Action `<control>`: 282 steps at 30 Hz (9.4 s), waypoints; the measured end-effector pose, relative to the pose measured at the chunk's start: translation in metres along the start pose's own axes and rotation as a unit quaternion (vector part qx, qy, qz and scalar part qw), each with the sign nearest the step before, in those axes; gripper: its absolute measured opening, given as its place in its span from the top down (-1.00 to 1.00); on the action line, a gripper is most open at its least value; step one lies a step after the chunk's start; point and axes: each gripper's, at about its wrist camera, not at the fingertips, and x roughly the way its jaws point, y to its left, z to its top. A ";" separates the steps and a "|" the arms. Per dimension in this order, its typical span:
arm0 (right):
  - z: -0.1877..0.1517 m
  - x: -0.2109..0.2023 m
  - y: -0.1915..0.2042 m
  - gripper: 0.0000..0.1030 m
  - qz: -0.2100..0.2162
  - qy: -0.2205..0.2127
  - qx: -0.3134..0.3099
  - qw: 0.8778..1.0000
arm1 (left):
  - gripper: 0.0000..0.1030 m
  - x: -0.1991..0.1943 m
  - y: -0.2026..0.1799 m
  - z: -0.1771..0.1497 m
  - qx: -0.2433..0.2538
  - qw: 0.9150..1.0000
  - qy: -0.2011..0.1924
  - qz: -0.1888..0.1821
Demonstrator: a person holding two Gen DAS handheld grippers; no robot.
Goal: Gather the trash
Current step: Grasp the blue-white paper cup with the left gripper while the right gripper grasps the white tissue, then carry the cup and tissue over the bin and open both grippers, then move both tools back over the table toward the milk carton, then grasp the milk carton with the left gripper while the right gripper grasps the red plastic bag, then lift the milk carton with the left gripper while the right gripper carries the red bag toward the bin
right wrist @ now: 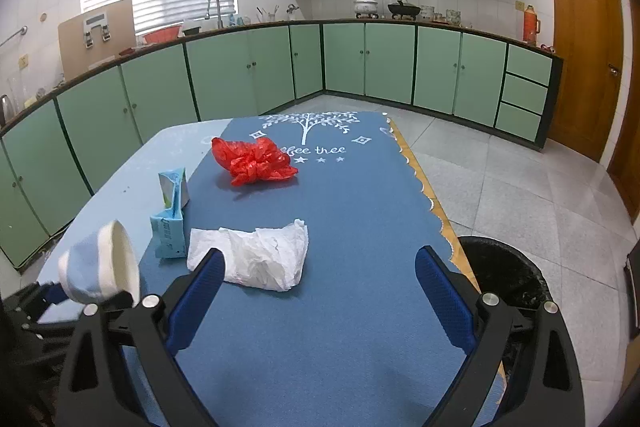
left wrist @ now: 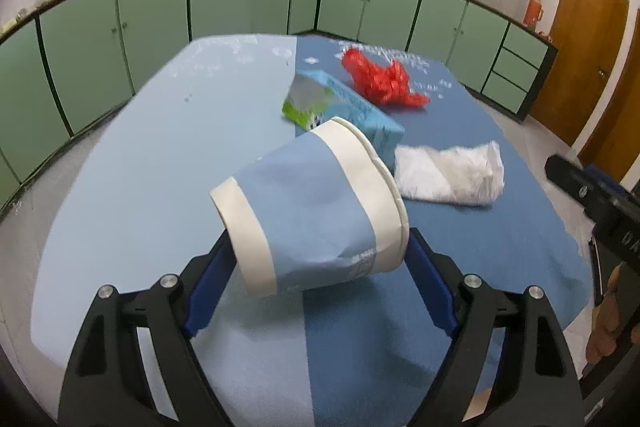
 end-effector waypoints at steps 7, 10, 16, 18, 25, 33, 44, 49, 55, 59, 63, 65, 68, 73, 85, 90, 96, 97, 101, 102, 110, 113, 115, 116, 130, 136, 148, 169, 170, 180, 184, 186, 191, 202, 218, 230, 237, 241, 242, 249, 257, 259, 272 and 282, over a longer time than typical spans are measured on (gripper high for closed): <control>0.000 0.016 -0.001 -0.82 -0.001 0.014 0.000 1.000 | -0.55 -0.007 -0.002 0.008 0.007 1.000 -0.023 0.008; 0.001 0.027 0.002 -0.78 0.001 0.025 -0.003 1.000 | -0.55 -0.007 -0.002 0.014 0.010 0.999 -0.033 0.012; 0.000 0.051 0.008 -0.26 0.015 0.058 -0.008 0.998 | -0.55 -0.001 -0.001 0.020 0.007 0.999 -0.034 0.017; -0.002 0.056 0.008 0.14 0.026 0.072 -0.007 0.997 | -0.55 0.000 -0.001 0.021 0.007 0.999 -0.034 0.019; -0.004 0.052 0.003 0.98 0.038 0.073 0.000 0.997 | -0.55 -0.002 -0.006 0.024 0.010 0.999 -0.040 0.021; 0.015 0.020 -0.022 0.99 0.030 0.027 0.026 0.999 | -0.55 -0.015 -0.022 0.036 0.024 0.998 -0.065 0.010; 0.035 -0.022 -0.098 0.99 -0.032 -0.024 0.063 0.997 | -0.55 -0.020 -0.099 0.056 0.074 0.992 -0.087 -0.061; 0.035 -0.033 -0.139 0.99 -0.066 -0.033 0.078 0.994 | -0.55 -0.011 -0.151 0.062 0.102 0.985 -0.087 -0.106; 0.029 -0.039 -0.186 0.99 -0.101 -0.034 0.097 0.990 | -0.55 0.010 -0.216 0.067 0.138 0.975 -0.080 -0.157; 0.023 -0.035 -0.216 0.99 -0.122 -0.026 0.115 0.985 | -0.55 0.028 -0.255 0.069 0.155 0.969 -0.071 -0.182; 0.014 -0.025 -0.243 0.99 -0.140 -0.012 0.129 0.982 | -0.55 0.050 -0.293 0.068 0.175 0.961 -0.057 -0.205; 0.008 -0.016 -0.257 0.99 -0.148 -0.002 0.138 0.979 | -0.55 0.060 -0.310 0.069 0.181 0.958 -0.048 -0.218; -0.001 -0.008 -0.272 0.99 -0.156 0.010 0.147 0.977 | -0.55 0.079 -0.331 0.067 0.188 0.952 -0.024 -0.239; -0.009 0.005 -0.293 0.96 -0.164 0.030 0.154 0.974 | -0.59 0.109 -0.358 0.063 0.208 0.938 0.023 -0.276; -0.016 0.005 -0.303 0.43 -0.183 0.029 0.169 0.968 | -0.67 0.121 -0.358 0.062 0.207 0.930 0.043 -0.300; -0.013 -0.001 -0.302 0.37 -0.183 0.023 0.173 0.967 | -0.67 0.107 -0.343 0.071 0.195 0.936 0.024 -0.292; -0.005 -0.017 -0.286 -0.03 -0.181 0.002 0.169 0.969 | -0.68 0.083 -0.298 0.085 0.172 0.952 -0.013 -0.254; -0.003 -0.019 -0.281 -0.15 -0.180 -0.002 0.167 0.969 | -0.69 0.078 -0.286 0.087 0.162 0.956 -0.019 -0.246; 0.004 -0.025 -0.257 -0.45 -0.166 -0.015 0.159 0.973 | -0.70 0.062 -0.240 0.094 0.133 0.970 -0.040 -0.198; 0.007 -0.026 -0.248 -0.47 -0.159 -0.018 0.154 0.975 | -0.70 0.058 -0.227 0.094 0.129 0.974 -0.047 -0.181; 0.023 -0.018 -0.184 -0.65 -0.111 -0.030 0.124 0.986 | -0.70 0.031 -0.131 0.088 0.086 0.993 -0.080 -0.033; 0.026 -0.009 -0.157 -0.66 -0.089 -0.025 0.112 0.989 | -0.70 0.026 -0.102 0.082 0.066 0.994 -0.089 0.024; 0.027 -0.003 -0.141 -0.66 -0.077 -0.020 0.103 0.991 | -0.70 0.028 -0.087 0.079 0.052 0.994 -0.081 0.041; 0.027 0.001 -0.132 -0.66 -0.072 -0.017 0.097 0.992 | -0.70 0.031 -0.080 0.077 0.046 0.995 -0.074 0.044; 0.028 0.020 -0.070 -0.66 -0.045 -0.003 0.047 0.998 | -0.26 0.079 -0.052 0.072 0.012 0.999 -0.018 0.042; 0.031 0.030 -0.059 -0.66 -0.038 -0.002 0.047 0.998 | 0.26 0.087 -0.044 0.064 0.006 1.000 -0.004 0.031; 0.042 0.057 -0.018 -0.65 -0.003 0.011 0.022 1.000 | 0.35 0.063 -0.015 0.071 -0.016 0.998 -0.043 0.033; 0.081 0.159 0.058 -0.58 0.023 0.050 -0.013 0.998 | 0.35 0.098 0.033 0.122 -0.015 0.997 -0.051 0.049; 0.082 0.165 0.059 -0.58 0.022 0.054 -0.013 0.998 | 0.35 0.099 0.036 0.123 -0.016 0.997 -0.050 0.050; 0.079 0.199 0.065 0.33 0.068 0.106 -0.001 0.992 | 0.36 0.106 0.047 0.125 -0.021 0.997 -0.041 0.057; 0.077 0.192 0.070 0.56 0.082 0.100 -0.011 0.992 | 0.36 0.101 0.042 0.123 -0.019 0.998 -0.041 0.054; 0.077 0.187 0.069 0.61 0.095 0.096 -0.008 0.991 | 0.36 0.099 0.040 0.123 -0.017 0.998 -0.043 0.052; 0.082 0.164 0.057 0.63 0.097 0.078 0.004 0.992 | 0.36 0.090 0.033 0.119 -0.018 0.998 -0.048 0.043; 0.074 0.098 0.003 0.62 0.063 0.042 0.024 0.997 | 0.36 0.041 0.018 0.092 -0.018 0.997 -0.071 0.005; 0.039 0.034 -0.101 0.62 -0.011 0.038 0.091 0.995 | 0.36 0.017 -0.091 0.048 0.094 0.989 -0.067 -0.088; 0.023 0.039 -0.091 0.62 0.009 0.049 0.085 0.995 | 0.35 0.023 -0.063 0.014 0.090 0.995 -0.005 -0.048; 0.021 0.042 -0.083 0.62 0.015 0.052 0.078 0.995 | 0.21 0.043 -0.046 0.016 0.064 0.997 0.032 -0.018; 0.019 0.045 -0.079 0.62 0.017 0.058 0.076 0.995 | 0.08 0.047 -0.040 0.020 0.052 0.998 0.035 -0.004; 0.019 0.046 -0.078 0.62 0.017 0.060 0.076 0.995 | 0.08 0.049 -0.038 0.022 0.047 0.998 0.036 0.000; 0.012 0.053 -0.073 0.62 0.023 0.078 0.076 0.994 | 0.28 0.050 -0.035 0.025 0.022 0.999 0.032 -0.002; 0.011 0.053 -0.068 0.62 0.027 0.079 0.073 0.994 | 0.35 0.027 -0.031 0.031 0.008 1.000 -0.007 -0.020; 0.012 0.052 -0.067 0.62 0.029 0.078 0.072 0.994 | 0.35 0.026 -0.035 0.031 0.011 1.000 -0.003 -0.027; 0.010 0.054 -0.070 0.62 0.030 0.081 0.075 0.993 | -0.22 0.032 -0.032 0.033 0.008 0.999 0.040 -0.023; 0.009 0.055 -0.071 0.62 0.028 0.080 0.076 0.993 | -0.29 0.061 -0.043 0.055 -0.002 0.997 0.071 -0.004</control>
